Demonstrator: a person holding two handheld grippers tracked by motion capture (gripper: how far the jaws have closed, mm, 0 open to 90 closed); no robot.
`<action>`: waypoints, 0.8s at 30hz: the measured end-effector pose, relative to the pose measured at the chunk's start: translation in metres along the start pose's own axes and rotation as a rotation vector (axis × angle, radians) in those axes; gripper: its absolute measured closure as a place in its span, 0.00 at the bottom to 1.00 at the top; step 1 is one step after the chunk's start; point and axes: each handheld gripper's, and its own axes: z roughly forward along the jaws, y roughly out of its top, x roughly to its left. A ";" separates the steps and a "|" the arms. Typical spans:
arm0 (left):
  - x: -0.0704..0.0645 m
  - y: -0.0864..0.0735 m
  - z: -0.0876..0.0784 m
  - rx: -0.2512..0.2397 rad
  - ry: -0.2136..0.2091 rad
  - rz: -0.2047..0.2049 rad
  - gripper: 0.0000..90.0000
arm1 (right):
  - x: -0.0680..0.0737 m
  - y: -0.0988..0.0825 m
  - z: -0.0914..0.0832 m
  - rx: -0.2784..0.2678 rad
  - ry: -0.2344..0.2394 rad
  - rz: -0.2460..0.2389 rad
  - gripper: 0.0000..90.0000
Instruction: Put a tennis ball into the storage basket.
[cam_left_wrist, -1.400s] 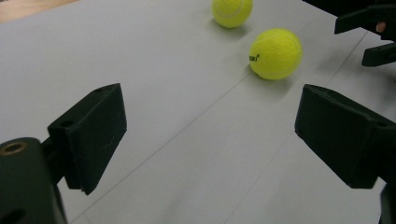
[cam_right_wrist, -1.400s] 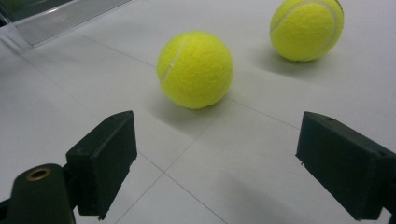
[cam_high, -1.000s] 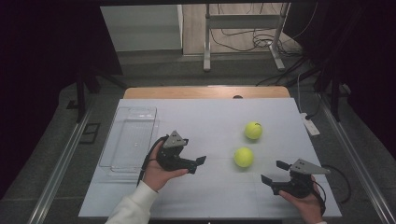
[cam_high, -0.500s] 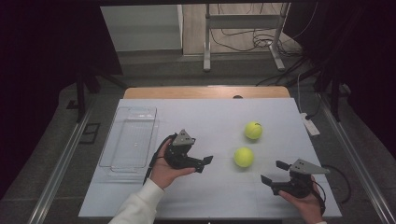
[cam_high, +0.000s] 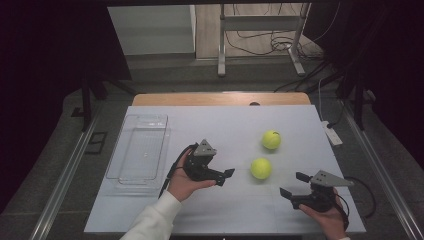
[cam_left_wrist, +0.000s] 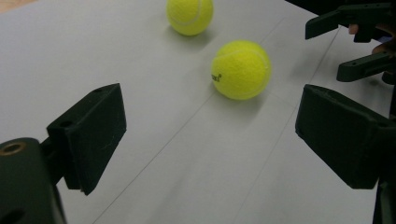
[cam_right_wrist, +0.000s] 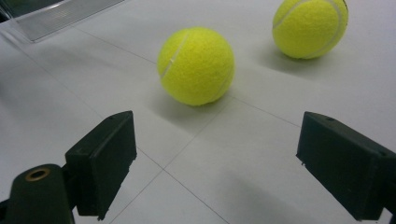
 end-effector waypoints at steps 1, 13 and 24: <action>0.000 0.000 0.001 -0.002 -0.003 0.003 0.11 | 0.000 0.000 0.000 0.001 0.000 -0.002 0.13; -0.003 0.004 0.012 0.011 -0.019 0.003 0.11 | -0.001 -0.001 -0.001 0.001 -0.006 -0.002 0.13; -0.008 0.010 0.021 0.013 -0.043 0.007 0.11 | -0.001 -0.001 0.000 0.015 -0.010 -0.002 0.13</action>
